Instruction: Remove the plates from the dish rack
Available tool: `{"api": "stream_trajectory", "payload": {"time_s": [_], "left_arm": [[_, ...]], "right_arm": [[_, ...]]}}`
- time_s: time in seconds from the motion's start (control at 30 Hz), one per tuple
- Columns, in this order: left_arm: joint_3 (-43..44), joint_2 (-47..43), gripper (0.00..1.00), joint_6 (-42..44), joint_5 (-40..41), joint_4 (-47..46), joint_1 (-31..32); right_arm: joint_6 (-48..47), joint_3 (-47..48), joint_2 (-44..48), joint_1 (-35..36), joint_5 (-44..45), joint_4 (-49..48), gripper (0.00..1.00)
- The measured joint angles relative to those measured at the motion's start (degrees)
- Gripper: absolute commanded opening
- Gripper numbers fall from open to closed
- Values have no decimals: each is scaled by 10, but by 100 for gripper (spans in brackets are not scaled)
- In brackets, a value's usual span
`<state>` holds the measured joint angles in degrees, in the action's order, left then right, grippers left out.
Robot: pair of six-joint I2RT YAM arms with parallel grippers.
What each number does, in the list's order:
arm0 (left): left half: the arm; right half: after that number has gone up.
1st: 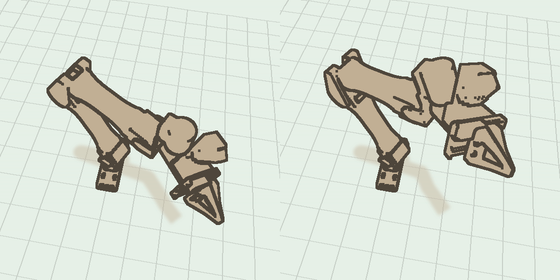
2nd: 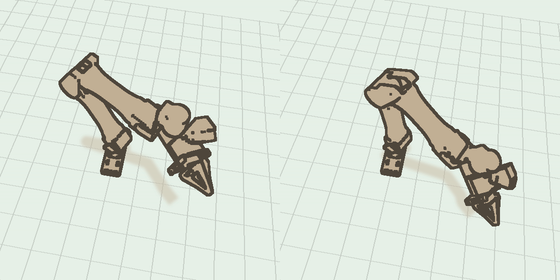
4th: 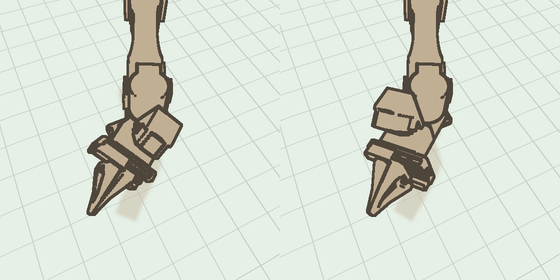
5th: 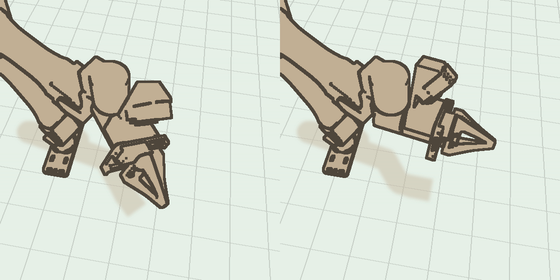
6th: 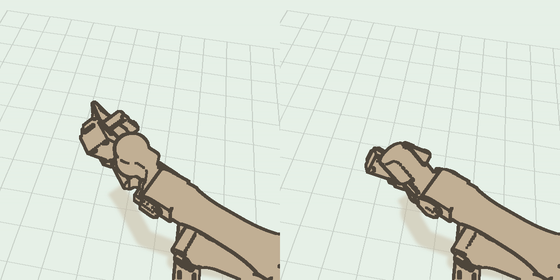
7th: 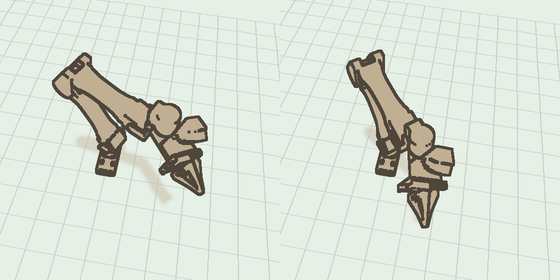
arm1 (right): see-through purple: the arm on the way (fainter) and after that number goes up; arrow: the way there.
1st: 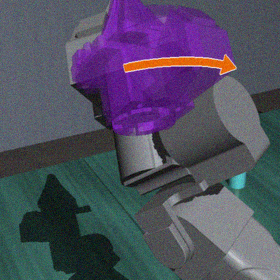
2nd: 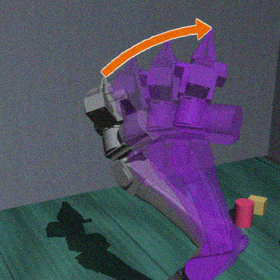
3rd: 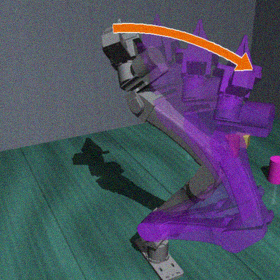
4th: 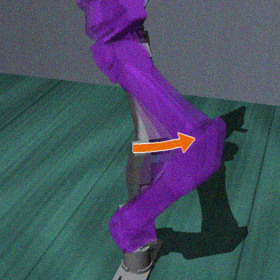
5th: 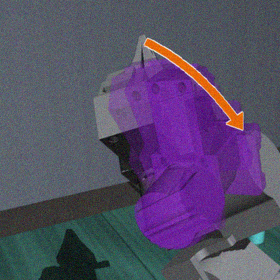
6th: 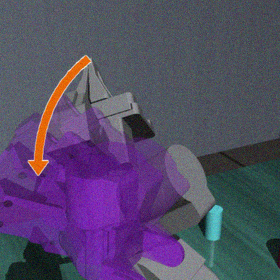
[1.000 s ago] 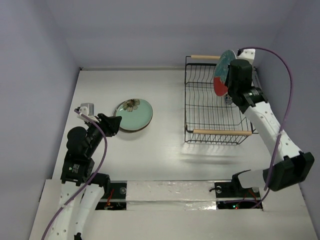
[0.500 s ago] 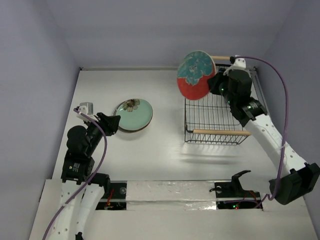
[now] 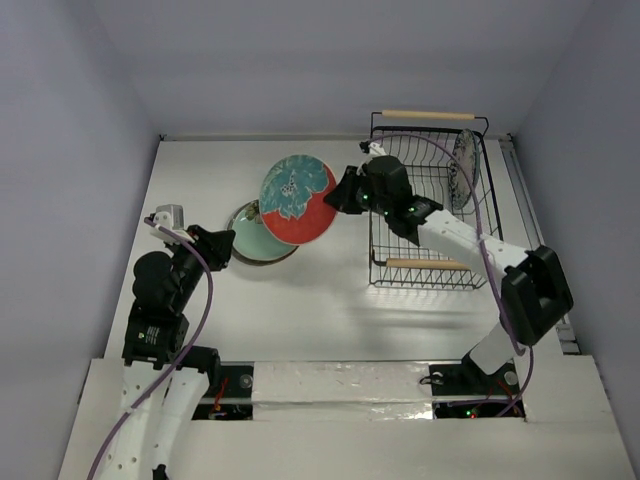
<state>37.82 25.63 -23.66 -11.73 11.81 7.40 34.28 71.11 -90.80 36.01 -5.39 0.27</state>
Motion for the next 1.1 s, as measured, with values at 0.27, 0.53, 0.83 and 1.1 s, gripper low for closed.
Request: {"api": "stream_trajectory", "payload": {"time_s": [0.27,0.53,0.83,1.1], "left_arm": [[0,-6,32,-1,0,0,0],[0,-12,33,-1,-3,0,-4],[0,-16,34,-1,-14,-3,-4],[-7,-23,34,-1,-18,-6,-4]], "right_arm": [[65,5,-77,9,-14,-59,0],[112,35,-162,24,-13,-83,0],[146,46,-195,51,-19,-95,39],[120,47,-190,68,23,-85,69]]}}
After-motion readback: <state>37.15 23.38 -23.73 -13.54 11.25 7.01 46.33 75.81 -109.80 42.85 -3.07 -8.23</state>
